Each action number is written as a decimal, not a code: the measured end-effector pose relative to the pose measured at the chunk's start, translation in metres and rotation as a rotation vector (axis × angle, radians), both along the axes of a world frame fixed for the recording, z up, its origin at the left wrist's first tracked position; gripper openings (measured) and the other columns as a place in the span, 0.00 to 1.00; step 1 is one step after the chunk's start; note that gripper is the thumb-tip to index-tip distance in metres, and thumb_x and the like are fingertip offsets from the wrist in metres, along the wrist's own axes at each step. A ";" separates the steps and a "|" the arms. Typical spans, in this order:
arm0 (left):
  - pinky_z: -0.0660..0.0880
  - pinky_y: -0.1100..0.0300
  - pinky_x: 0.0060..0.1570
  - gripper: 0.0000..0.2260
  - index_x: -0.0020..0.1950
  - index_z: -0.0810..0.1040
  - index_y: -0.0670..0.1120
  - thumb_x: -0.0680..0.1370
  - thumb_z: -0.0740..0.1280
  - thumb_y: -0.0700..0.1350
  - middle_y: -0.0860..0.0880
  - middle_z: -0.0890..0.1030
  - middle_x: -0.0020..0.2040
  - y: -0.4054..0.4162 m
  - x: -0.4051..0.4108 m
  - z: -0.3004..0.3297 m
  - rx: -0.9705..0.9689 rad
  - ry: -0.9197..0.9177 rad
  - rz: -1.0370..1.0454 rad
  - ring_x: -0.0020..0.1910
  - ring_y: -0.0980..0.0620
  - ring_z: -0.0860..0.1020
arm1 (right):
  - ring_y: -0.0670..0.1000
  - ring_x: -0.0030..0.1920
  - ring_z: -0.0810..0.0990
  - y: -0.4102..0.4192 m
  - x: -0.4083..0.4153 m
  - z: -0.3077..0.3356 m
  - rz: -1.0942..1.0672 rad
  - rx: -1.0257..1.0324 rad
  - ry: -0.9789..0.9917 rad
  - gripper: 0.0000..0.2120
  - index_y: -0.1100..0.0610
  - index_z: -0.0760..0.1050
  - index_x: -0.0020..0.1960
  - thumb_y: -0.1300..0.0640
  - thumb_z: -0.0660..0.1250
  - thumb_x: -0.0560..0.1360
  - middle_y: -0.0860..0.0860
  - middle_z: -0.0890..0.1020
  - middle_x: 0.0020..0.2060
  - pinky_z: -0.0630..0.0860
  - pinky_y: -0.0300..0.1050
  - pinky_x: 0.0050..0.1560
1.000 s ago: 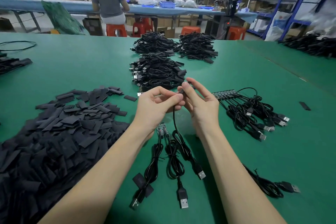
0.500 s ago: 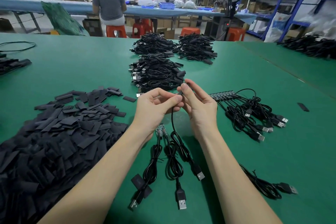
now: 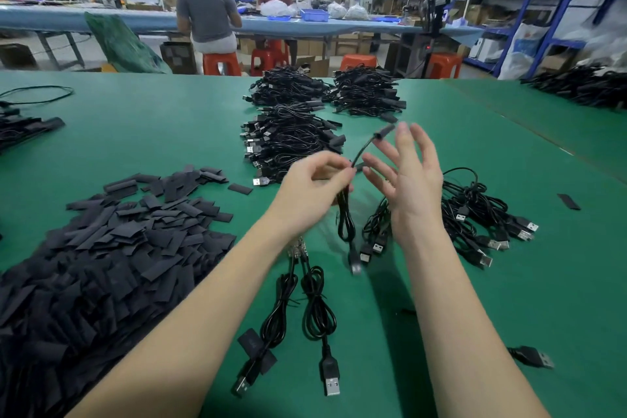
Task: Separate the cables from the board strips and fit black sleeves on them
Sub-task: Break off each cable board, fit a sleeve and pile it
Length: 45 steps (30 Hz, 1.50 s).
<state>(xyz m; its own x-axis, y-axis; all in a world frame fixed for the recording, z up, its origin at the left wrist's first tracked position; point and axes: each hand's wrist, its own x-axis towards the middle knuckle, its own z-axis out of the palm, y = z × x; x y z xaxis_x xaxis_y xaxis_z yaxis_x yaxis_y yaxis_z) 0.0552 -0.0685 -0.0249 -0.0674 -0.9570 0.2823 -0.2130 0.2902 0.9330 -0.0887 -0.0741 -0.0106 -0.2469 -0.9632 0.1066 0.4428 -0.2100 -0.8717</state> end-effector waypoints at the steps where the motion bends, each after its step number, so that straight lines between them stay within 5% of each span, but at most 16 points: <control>1: 0.81 0.54 0.53 0.02 0.50 0.81 0.49 0.80 0.70 0.43 0.49 0.85 0.44 -0.009 0.001 0.008 -0.048 -0.036 0.015 0.47 0.51 0.86 | 0.53 0.45 0.87 0.000 -0.002 0.000 0.002 0.042 0.004 0.23 0.50 0.69 0.72 0.45 0.69 0.80 0.53 0.86 0.52 0.84 0.45 0.44; 5: 0.78 0.61 0.46 0.02 0.49 0.82 0.49 0.79 0.70 0.44 0.53 0.83 0.41 -0.051 0.015 0.046 -0.311 -0.379 0.130 0.37 0.58 0.81 | 0.52 0.39 0.84 -0.001 0.001 -0.009 0.028 0.186 0.041 0.17 0.55 0.71 0.67 0.47 0.66 0.82 0.53 0.87 0.46 0.82 0.43 0.39; 10: 0.76 0.48 0.55 0.06 0.54 0.83 0.48 0.80 0.68 0.46 0.45 0.79 0.51 -0.104 0.032 0.053 -0.398 -0.962 0.199 0.52 0.44 0.78 | 0.49 0.35 0.82 0.000 0.012 -0.021 0.119 0.213 0.199 0.12 0.59 0.77 0.60 0.52 0.67 0.82 0.52 0.87 0.42 0.77 0.39 0.33; 14: 0.76 0.50 0.52 0.08 0.57 0.83 0.50 0.81 0.67 0.48 0.47 0.81 0.55 -0.123 0.041 0.018 -0.359 -1.236 0.235 0.58 0.42 0.77 | 0.48 0.34 0.81 0.000 0.021 -0.028 0.149 0.182 0.394 0.06 0.54 0.80 0.51 0.52 0.68 0.81 0.50 0.87 0.38 0.77 0.40 0.33; 18: 0.73 0.49 0.57 0.09 0.59 0.82 0.50 0.81 0.66 0.49 0.47 0.82 0.56 -0.125 0.041 0.004 -0.345 -1.155 0.294 0.60 0.42 0.75 | 0.46 0.35 0.83 0.000 0.024 -0.034 0.168 0.113 0.846 0.07 0.51 0.83 0.45 0.51 0.68 0.78 0.46 0.87 0.37 0.81 0.46 0.46; 23: 0.72 0.49 0.57 0.07 0.56 0.82 0.47 0.78 0.68 0.45 0.49 0.82 0.52 -0.096 0.046 0.005 -0.463 -0.832 0.355 0.57 0.45 0.74 | 0.50 0.51 0.83 0.003 0.030 -0.021 0.443 0.123 1.444 0.09 0.47 0.84 0.49 0.44 0.72 0.74 0.47 0.86 0.46 0.78 0.44 0.57; 29: 0.74 0.63 0.50 0.03 0.48 0.83 0.48 0.76 0.70 0.41 0.55 0.83 0.43 -0.036 0.045 -0.003 -0.322 -0.443 0.361 0.45 0.54 0.79 | 0.52 0.52 0.82 0.013 0.051 -0.008 0.657 0.181 1.643 0.22 0.47 0.77 0.53 0.43 0.81 0.64 0.48 0.83 0.52 0.80 0.51 0.58; 31: 0.73 0.72 0.46 0.03 0.47 0.83 0.49 0.76 0.71 0.41 0.57 0.83 0.42 -0.020 0.046 -0.006 -0.181 -0.297 0.325 0.41 0.59 0.80 | 0.54 0.47 0.84 0.014 0.051 -0.007 0.695 0.180 1.544 0.21 0.48 0.73 0.52 0.50 0.81 0.66 0.50 0.84 0.50 0.82 0.54 0.55; 36: 0.77 0.62 0.41 0.03 0.49 0.80 0.45 0.78 0.72 0.43 0.46 0.83 0.46 0.009 0.050 -0.016 0.294 0.280 0.163 0.42 0.51 0.80 | 0.49 0.33 0.81 0.014 0.032 -0.012 0.614 0.269 0.866 0.14 0.57 0.77 0.53 0.64 0.78 0.71 0.53 0.84 0.37 0.84 0.45 0.41; 41: 0.78 0.66 0.43 0.06 0.50 0.80 0.45 0.75 0.74 0.41 0.49 0.84 0.42 0.026 0.051 -0.025 0.463 0.448 -0.009 0.38 0.56 0.81 | 0.46 0.31 0.81 0.011 0.023 -0.020 0.526 0.343 0.474 0.12 0.57 0.82 0.51 0.58 0.80 0.69 0.50 0.85 0.36 0.81 0.38 0.37; 45: 0.78 0.66 0.43 0.11 0.51 0.82 0.43 0.70 0.76 0.42 0.48 0.85 0.44 0.028 0.049 -0.024 0.485 0.547 -0.055 0.40 0.56 0.82 | 0.44 0.35 0.83 0.010 0.021 -0.021 0.600 0.363 0.302 0.22 0.61 0.82 0.54 0.59 0.80 0.62 0.51 0.86 0.39 0.80 0.35 0.38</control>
